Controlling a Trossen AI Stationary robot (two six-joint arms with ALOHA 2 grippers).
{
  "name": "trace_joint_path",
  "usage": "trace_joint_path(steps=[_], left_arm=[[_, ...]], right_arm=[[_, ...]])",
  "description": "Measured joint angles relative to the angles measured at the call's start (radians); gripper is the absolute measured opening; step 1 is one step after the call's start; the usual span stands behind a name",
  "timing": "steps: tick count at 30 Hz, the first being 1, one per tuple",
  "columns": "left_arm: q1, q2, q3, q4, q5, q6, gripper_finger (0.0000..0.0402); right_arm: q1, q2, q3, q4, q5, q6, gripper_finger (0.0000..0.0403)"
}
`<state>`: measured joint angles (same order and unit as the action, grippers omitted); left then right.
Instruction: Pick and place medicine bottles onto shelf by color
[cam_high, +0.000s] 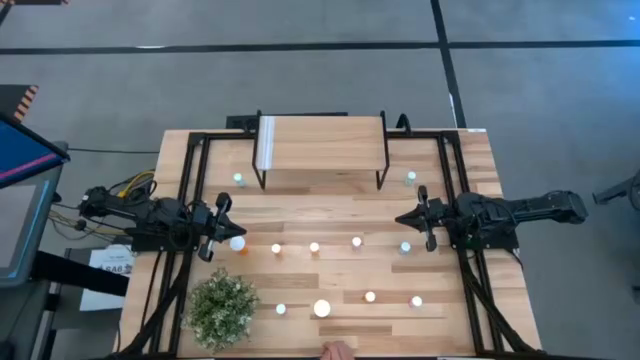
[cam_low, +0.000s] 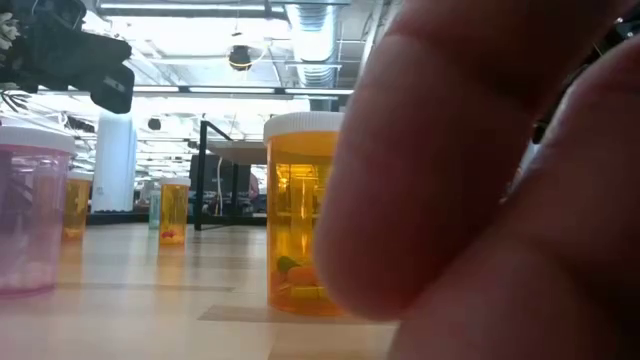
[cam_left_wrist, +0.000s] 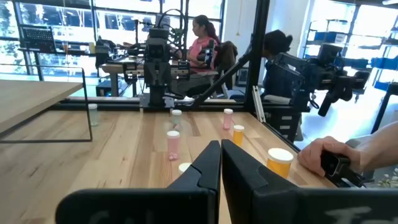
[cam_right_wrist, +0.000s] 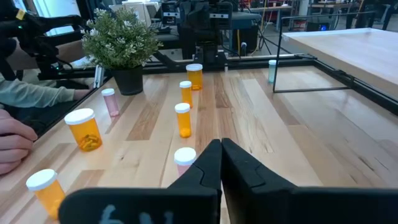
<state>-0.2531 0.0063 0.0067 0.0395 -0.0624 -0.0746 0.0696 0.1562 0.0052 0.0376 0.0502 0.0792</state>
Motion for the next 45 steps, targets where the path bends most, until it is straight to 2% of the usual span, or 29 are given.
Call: trace_joint_path(steps=[41, 45], left_arm=[[0.0, 0.0, 0.0, 0.0, 0.0, 0.002, 0.0], [0.0, 0.0, 0.0, 0.0, 0.0, 0.089, 0.0]], right_arm=[[0.0, 0.0, 0.0, 0.0, 0.0, 0.0, 0.0027], [0.0, 0.0, 0.0, 0.0, 0.0, 0.0, 0.0027]])
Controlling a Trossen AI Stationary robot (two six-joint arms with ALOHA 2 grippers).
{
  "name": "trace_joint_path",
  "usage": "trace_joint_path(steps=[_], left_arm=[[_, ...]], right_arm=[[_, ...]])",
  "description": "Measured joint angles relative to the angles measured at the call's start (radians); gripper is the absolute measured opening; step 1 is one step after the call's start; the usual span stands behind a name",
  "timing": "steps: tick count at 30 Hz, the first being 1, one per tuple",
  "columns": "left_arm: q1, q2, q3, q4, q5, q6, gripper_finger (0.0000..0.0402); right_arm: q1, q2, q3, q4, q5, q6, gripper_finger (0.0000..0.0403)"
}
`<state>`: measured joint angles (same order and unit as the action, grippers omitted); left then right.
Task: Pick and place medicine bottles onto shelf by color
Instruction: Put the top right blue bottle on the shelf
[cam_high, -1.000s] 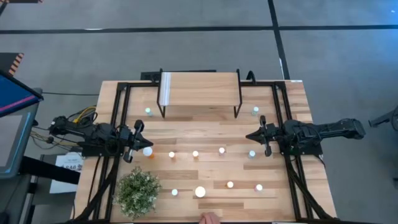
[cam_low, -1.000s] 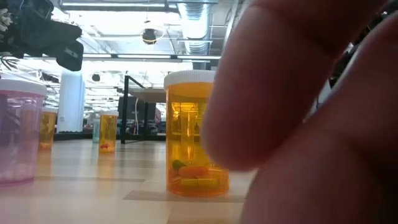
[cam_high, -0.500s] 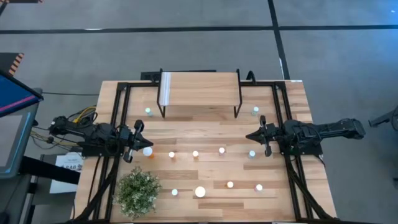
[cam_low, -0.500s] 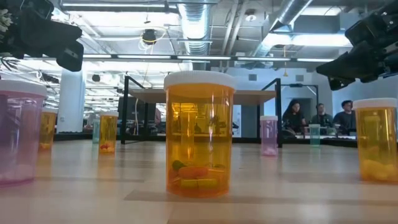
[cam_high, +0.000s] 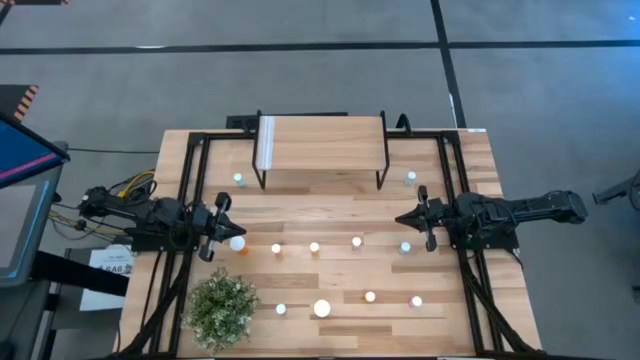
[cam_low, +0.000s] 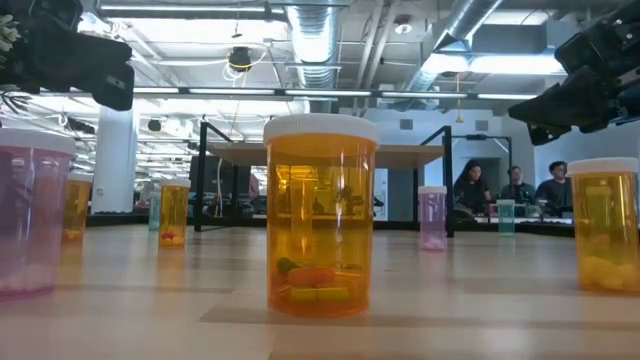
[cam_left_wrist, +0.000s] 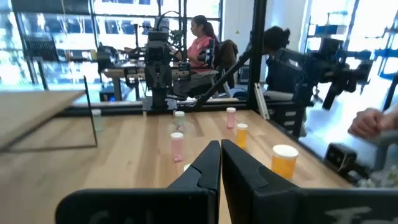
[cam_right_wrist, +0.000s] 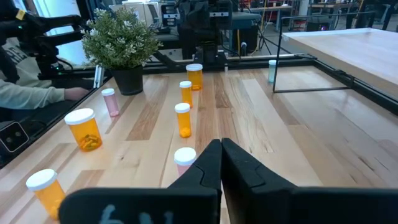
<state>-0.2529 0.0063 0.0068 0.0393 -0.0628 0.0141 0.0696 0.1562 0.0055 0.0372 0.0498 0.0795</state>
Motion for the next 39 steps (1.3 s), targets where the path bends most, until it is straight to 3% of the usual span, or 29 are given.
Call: trace_joint_path(steps=[34, 39], left_arm=[[0.0, 0.0, 0.0, 0.001, -0.002, 0.031, 0.0], [0.0, 0.0, 0.0, 0.021, -0.072, 0.002, 0.0]], right_arm=[[0.0, 0.0, 0.0, 0.0, 0.0, -0.008, 0.0027], [0.0, 0.0, 0.0, 0.001, 0.0, -0.008, 0.0027]])
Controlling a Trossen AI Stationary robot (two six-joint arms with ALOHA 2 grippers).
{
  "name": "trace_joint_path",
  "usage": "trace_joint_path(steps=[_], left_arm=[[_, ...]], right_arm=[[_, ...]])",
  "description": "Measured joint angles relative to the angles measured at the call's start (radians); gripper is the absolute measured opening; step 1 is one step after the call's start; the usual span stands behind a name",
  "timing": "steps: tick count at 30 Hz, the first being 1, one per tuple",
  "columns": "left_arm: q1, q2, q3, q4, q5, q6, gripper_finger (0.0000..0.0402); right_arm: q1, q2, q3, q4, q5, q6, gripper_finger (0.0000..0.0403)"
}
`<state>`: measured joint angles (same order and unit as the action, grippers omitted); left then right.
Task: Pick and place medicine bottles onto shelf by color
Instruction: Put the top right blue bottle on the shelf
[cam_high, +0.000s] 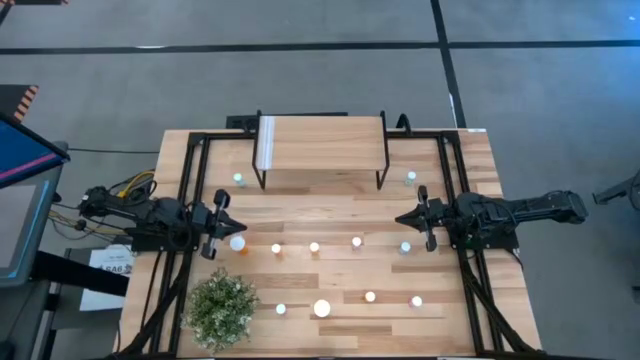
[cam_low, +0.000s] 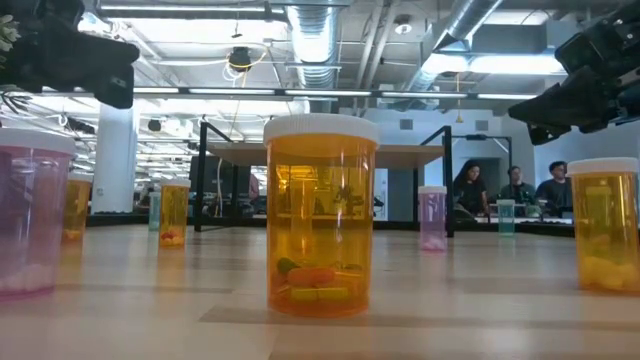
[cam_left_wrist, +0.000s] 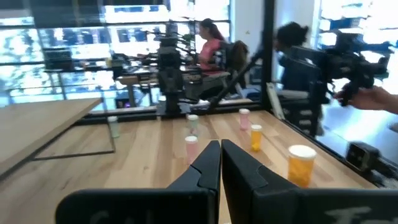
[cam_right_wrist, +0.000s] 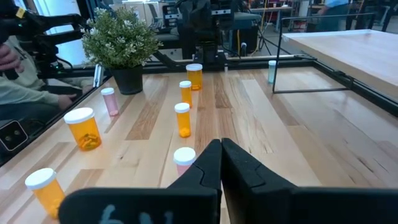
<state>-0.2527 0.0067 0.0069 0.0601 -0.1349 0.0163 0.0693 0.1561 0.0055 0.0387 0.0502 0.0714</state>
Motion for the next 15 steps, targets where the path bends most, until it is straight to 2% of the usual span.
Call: trace_joint_path(steps=[7, 15], left_arm=[[0.0, 0.0, 0.0, 0.011, -0.055, -0.149, 0.0], [0.0, 0.0, 0.0, 0.003, -0.056, -0.062, 0.0]], right_arm=[[0.0, 0.0, 0.0, 0.068, 0.002, 0.0, 0.0027], [0.0, 0.0, 0.0, 0.206, 0.001, -0.145, 0.0027]])
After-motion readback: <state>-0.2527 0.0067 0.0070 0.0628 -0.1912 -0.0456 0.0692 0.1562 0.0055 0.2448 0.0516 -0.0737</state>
